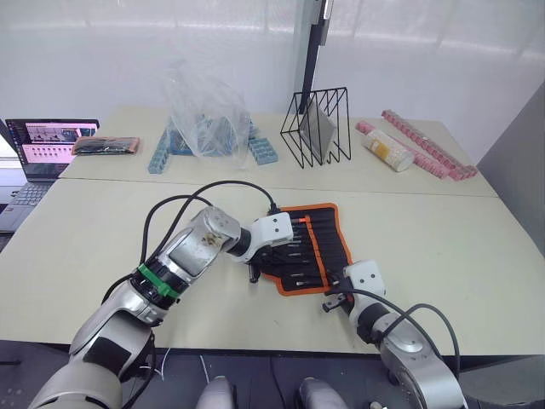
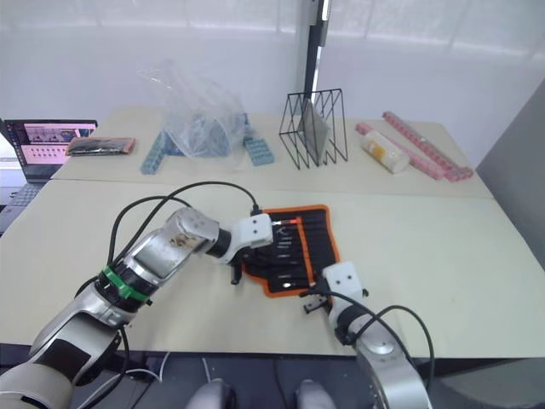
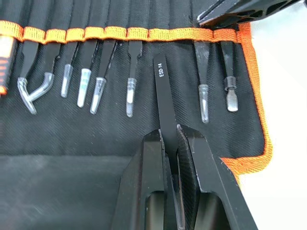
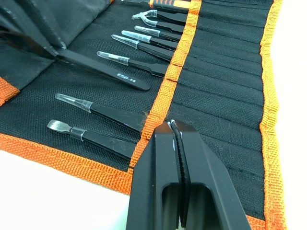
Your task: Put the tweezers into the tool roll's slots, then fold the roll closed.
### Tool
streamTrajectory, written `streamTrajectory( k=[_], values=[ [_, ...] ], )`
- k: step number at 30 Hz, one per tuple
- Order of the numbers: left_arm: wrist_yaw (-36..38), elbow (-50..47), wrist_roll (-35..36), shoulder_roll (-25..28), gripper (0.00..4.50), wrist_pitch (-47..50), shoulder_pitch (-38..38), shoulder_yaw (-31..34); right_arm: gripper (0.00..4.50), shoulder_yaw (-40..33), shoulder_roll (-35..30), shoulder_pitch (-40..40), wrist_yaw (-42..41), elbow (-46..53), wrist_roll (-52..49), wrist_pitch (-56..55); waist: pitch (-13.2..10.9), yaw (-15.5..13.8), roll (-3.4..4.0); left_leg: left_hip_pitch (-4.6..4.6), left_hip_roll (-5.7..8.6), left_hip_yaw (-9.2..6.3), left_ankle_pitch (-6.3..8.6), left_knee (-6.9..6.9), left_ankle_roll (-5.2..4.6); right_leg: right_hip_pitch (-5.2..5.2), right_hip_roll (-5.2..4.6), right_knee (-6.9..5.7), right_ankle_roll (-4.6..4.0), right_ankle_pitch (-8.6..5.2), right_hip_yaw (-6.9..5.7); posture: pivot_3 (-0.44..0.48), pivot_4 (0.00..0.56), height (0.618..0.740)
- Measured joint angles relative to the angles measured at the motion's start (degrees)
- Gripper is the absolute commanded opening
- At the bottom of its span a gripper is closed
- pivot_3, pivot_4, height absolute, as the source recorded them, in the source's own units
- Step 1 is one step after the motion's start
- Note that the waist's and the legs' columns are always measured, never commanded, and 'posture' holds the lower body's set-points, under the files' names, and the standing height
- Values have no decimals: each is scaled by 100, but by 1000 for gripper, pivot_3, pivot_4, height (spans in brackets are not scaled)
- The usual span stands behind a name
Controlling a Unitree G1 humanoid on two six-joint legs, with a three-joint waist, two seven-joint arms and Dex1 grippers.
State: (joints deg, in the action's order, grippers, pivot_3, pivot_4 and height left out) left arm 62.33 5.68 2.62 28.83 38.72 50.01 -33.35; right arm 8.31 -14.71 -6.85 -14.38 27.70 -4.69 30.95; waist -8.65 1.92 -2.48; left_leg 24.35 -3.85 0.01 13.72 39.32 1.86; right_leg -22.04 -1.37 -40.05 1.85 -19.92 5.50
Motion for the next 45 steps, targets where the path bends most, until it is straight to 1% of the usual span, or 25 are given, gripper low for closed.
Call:
streamTrajectory(
  k=[3,9,23,26,31,36,40,44,45],
  values=[
    [122,211,-165,-92,21,-143,143,-109,0,7,42,-17,40,9,3,0,1,3,1,0,0,0,0,0,0,0,1,0,0,0,0,0,150,684],
    [236,463,-451,-299,21,-320,181,-173,0,13,65,-68,111,50,26,0,1,-27,2,1,0,0,0,0,0,0,0,-1,0,0,0,0,150,684],
    [293,1243,-879,-1017,21,-693,587,-238,0,30,82,-122,212,103,69,8,2,-80,2,2,0,1,0,0,-1,-3,2,-2,0,0,1,0,150,684],
    [245,1382,-943,-1171,21,-800,594,-241,0,32,86,-124,213,105,71,8,2,-79,3,2,0,1,0,0,-1,-3,2,-3,0,0,1,0,150,684],
    [8,1750,-1107,-1600,21,-1090,595,-233,0,28,91,-160,232,144,116,32,4,-108,4,2,2,0,0,2,-1,1,1,-3,0,0,2,0,150,684],
    [-331,2300,-1180,-1971,21,-1685,586,-158,0,17,91,-185,263,177,132,69,6,-129,4,2,4,-1,-1,11,-1,6,1,-5,1,1,1,0,150,684],
    [-368,2516,-1195,-2035,21,-1970,586,-110,0,13,90,-220,283,199,169,74,6,-154,5,3,6,-3,-1,27,-2,14,0,-6,3,2,0,0,150,684],
    [-367,2531,-1225,-2021,21,-2004,585,-93,0,15,96,-243,283,215,169,74,6,-147,5,5,5,-3,-1,35,-2,14,1,-10,6,2,0,0,150,684],
    [-359,2526,-1227,-1993,455,-2002,584,-88,0,16,102,-243,282,215,169,74,6,-143,5,5,5,-3,-1,35,-2,14,1,-11,5,2,0,0,150,684]
  ],
)
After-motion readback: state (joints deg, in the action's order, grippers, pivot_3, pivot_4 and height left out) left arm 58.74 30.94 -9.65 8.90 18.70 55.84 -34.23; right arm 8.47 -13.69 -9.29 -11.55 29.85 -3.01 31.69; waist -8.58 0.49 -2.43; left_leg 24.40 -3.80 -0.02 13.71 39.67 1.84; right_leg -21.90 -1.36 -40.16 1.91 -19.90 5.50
